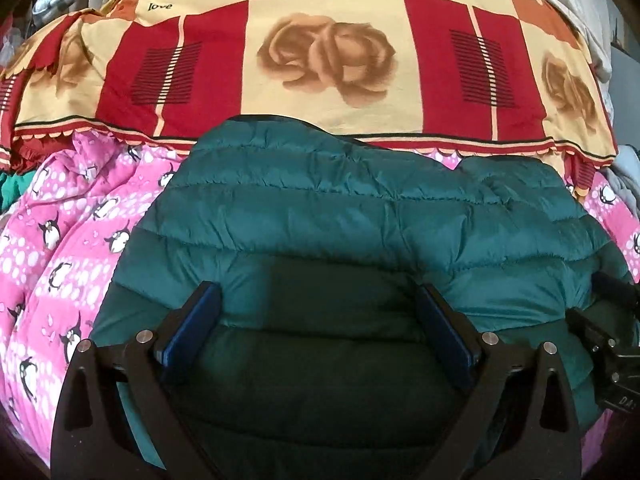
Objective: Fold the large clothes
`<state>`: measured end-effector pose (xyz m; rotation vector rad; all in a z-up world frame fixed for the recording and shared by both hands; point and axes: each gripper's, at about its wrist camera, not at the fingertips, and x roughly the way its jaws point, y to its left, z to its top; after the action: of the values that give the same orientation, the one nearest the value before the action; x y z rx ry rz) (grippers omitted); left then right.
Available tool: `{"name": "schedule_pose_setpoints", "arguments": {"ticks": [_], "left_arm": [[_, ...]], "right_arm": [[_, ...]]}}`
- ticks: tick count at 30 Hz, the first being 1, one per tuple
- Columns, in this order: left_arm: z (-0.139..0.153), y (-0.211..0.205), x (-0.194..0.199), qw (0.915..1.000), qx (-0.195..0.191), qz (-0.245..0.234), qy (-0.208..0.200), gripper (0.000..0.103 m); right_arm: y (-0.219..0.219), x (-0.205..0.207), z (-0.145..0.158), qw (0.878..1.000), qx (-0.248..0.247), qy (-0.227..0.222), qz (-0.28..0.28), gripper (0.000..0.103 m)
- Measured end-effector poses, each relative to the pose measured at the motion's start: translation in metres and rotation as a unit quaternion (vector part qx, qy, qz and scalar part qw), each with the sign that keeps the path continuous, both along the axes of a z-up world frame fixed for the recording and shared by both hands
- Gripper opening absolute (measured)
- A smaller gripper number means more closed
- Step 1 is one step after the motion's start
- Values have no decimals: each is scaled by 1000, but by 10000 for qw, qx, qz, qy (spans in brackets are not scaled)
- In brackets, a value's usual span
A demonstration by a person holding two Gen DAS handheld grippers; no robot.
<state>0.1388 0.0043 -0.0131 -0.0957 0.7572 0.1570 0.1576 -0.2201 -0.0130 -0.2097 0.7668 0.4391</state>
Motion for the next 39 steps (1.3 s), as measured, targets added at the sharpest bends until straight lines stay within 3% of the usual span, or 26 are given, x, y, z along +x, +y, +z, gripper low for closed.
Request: {"name": "schedule_pose_setpoints", "arguments": {"ticks": [8, 10, 13, 16, 19, 23, 25, 29, 30, 32, 35, 37, 39], "left_arm": [[2, 2, -2, 10000, -61, -20, 26, 98], [3, 2, -2, 10000, -63, -22, 31, 98], [6, 3, -6, 10000, -85, -34, 5, 98], [28, 12, -27, 9992, -165, -17, -373, 98], [53, 33, -59, 9958, 116, 142, -895, 98], [46, 79, -99, 9939, 258, 485, -957, 98], [35, 101, -109, 9948, -25, 661, -780, 98], [5, 138, -129, 9870, -1166, 658, -885, 97], [1, 137, -130, 9841, -1446, 407, -947, 97], [-4, 127, -123, 9856, -1458, 10, -858, 97], [-12, 107, -112, 9868, -1358, -514, -712, 97], [-20, 97, -102, 9876, -1315, -685, -507, 97], [-24, 91, -96, 9875, -1340, -725, -410, 98]], "right_arm": [[-18, -11, 25, 9989, 195, -418, 5, 74], [-40, -20, 39, 9961, 235, -803, -280, 74], [-86, -29, 52, 9901, 445, -1029, -842, 74], [-139, -34, 52, 9835, 879, -785, -1374, 74], [-189, -39, 44, 9708, 1713, -379, -1636, 74], [-225, -41, 23, 9553, 2548, 188, -1490, 74], [-228, -40, 12, 9507, 2762, 475, -1325, 74], [-211, -33, -5, 9445, 3012, 982, -865, 74], [-202, -30, -10, 9454, 2973, 1090, -769, 74], [-190, -27, -17, 9504, 2811, 1131, -705, 74], [-177, -23, -27, 9427, 3026, 1331, -442, 74], [-164, -22, -33, 9398, 3048, 1530, -221, 77], [-157, -24, -36, 9464, 2861, 1492, -119, 78]]}}
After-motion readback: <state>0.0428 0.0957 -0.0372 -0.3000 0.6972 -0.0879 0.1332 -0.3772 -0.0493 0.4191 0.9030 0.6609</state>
